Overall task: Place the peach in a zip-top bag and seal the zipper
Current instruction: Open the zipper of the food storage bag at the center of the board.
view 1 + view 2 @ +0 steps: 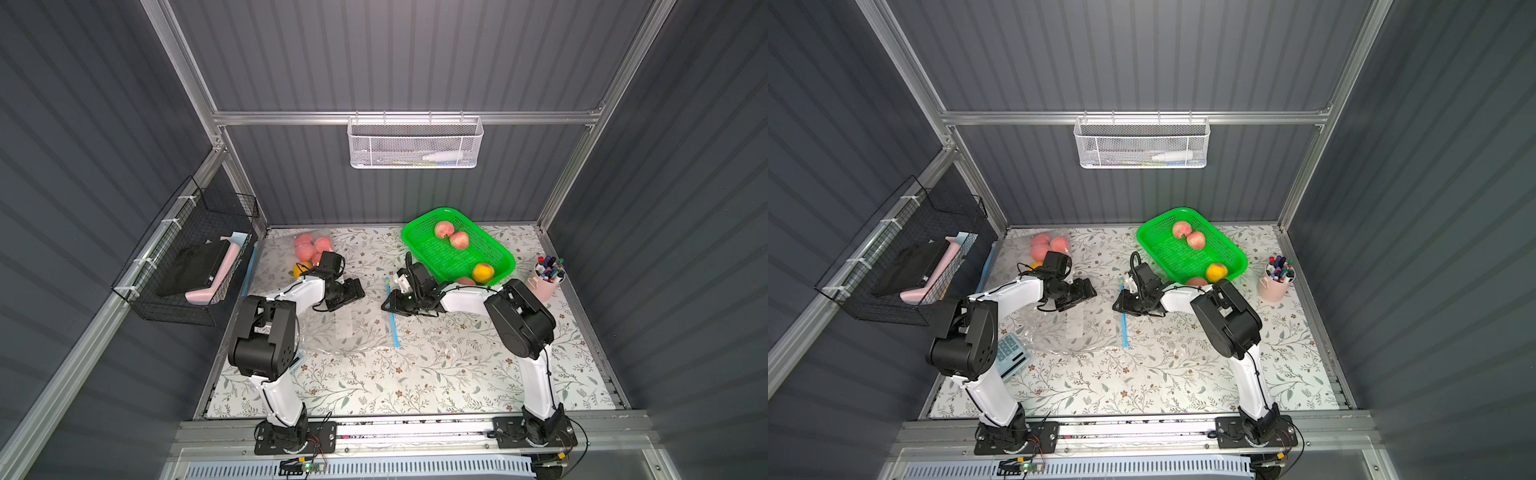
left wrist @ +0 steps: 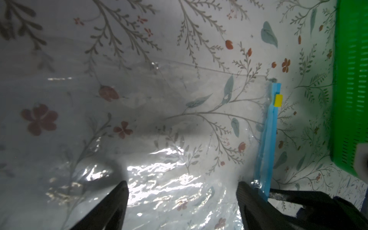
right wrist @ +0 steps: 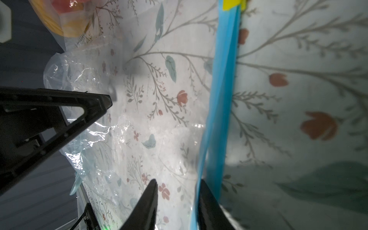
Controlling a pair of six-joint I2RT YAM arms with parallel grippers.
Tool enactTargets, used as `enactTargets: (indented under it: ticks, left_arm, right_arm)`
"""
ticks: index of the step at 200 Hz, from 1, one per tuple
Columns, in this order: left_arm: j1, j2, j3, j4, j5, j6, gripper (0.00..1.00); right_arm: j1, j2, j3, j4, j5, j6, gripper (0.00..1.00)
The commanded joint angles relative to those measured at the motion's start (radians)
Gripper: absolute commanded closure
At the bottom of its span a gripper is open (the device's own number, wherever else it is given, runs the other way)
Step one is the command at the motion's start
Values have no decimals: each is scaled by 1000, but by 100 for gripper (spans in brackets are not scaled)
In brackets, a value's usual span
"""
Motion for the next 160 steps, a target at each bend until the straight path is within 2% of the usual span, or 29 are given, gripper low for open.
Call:
enactTargets:
  ticks: [1, 100, 129, 160]
  left_arm:
    - [-4, 20, -19, -4, -20, -4, 15]
    - [-4, 33, -68, -33, -72, 66, 20]
    - [-4, 23, -69, -39, -74, 75, 21]
    - [-4, -2, -62, -36, -65, 109, 21]
  right_arm:
    - [2, 17, 32, 6, -16, 13, 64]
    - [1, 148, 237, -31, 75, 45, 65]
    - [-3, 175, 273, -38, 110, 55, 69]
    - [-11, 165, 271, -36, 133, 76, 94]
